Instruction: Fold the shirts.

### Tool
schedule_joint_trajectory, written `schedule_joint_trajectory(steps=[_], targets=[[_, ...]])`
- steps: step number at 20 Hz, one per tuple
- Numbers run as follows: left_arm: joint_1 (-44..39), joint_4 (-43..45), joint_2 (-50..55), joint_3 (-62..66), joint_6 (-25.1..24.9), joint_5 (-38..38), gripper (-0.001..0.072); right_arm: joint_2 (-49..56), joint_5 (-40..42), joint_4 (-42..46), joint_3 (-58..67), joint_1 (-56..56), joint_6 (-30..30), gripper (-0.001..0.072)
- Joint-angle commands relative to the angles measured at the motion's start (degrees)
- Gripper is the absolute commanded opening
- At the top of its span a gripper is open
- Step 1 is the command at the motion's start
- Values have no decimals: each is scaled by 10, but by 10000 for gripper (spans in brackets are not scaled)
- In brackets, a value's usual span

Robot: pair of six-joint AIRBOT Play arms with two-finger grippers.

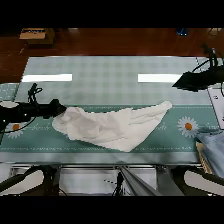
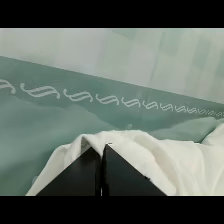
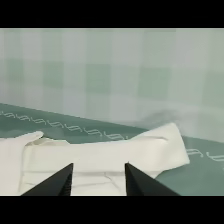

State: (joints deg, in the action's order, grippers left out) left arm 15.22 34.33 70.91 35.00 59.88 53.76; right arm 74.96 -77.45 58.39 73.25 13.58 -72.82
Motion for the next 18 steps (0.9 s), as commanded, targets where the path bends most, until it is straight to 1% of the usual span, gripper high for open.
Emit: schedule_joint_trajectory(steps=[1,2,6,7,8,14,15,18], targets=[[0,-1,2,0,-9,3,19,-24,-40,-18,-16,-43,0,464],[0,-1,2,0,-9,3,19,-24,-31,-28,-47,-68,0,474],[0,-1,2,0,-9,9,19,-9,57,-90,-190,-182,-2,492],[0,-1,2,0,-9,9,19,1,71,-111,-217,-205,-2,547],[0,-1,2,0,-9,9,19,10,77,-129,-234,-224,-2,547],[0,-1,2,0,-9,9,19,52,114,-175,-249,-315,-2,550],[0,-1,2,0,-9,9,19,60,122,-180,-249,-325,-7,585],[0,-1,2,0,-18,9,19,82,156,-187,-249,-338,-14,586]])
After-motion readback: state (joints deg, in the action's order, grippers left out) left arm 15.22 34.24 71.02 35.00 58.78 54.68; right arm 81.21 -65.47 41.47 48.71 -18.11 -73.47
